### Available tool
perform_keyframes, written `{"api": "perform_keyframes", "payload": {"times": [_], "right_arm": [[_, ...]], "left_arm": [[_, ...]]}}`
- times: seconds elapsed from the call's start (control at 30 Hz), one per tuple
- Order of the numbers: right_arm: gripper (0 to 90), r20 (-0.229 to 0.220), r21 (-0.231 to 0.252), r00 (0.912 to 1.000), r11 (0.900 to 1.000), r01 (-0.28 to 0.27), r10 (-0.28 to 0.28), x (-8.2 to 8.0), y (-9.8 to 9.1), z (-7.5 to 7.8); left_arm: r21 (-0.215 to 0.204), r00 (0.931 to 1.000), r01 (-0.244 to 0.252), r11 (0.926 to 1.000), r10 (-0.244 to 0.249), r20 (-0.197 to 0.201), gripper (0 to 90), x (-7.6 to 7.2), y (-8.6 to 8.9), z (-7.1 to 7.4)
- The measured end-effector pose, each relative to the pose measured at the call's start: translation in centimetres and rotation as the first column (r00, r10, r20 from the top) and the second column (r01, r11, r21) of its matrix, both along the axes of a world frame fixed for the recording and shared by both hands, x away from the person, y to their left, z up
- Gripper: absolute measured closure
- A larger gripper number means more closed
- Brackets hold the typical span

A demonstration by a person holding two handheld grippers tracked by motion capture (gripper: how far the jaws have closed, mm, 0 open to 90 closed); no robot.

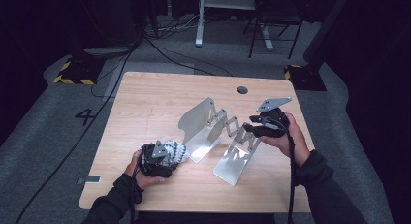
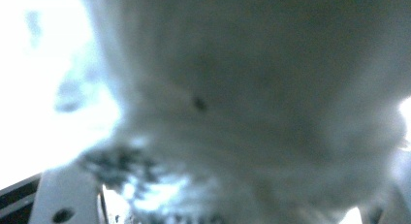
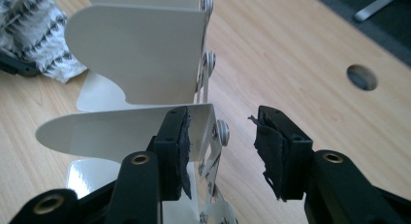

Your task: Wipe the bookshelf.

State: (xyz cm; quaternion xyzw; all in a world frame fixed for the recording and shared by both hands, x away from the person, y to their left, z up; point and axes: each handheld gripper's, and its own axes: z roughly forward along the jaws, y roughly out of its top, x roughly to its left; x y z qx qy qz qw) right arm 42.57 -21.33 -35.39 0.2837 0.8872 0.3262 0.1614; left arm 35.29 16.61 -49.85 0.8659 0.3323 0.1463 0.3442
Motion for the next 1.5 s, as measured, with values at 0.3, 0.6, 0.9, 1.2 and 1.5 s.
{"api": "perform_keyframes", "payload": {"times": [0.3,0.6,0.9,1.2,1.5], "right_arm": [[78.7,-0.059,-0.01,0.9976,0.9992,-0.038,0.037,0.8,0.2,-0.1],[84.8,-0.058,0.009,0.9943,0.996,-0.089,0.089,1.1,0.6,-0.1],[85.0,-0.046,0.044,0.9763,0.9769,-0.209,0.211,0.3,1.1,0.0],[85.1,-0.027,0.089,0.9425,0.9399,-0.33,0.333,-1.1,2.2,0.3],[84.9,-0.01,0.074,0.9487,0.9464,-0.315,0.316,-0.1,1.6,0.1]], "left_arm": [[-0.003,0.9998,0.01,0.9999,-0.01,-0.018,46.6,0.3,-0.1,0.2],[-0.011,0.9997,-0.022,0.9997,0.022,0.007,71.4,0.9,0.9,0.9],[-0.086,0.9897,-0.1,0.9912,0.108,0.094,73.2,2.9,2.7,3.0],[-0.101,0.9902,-0.047,0.9937,0.06,0.126,73.2,4.3,1.8,3.8],[-0.159,0.9822,0.122,0.9797,-0.096,0.161,75.0,2.2,0.2,4.7]]}}
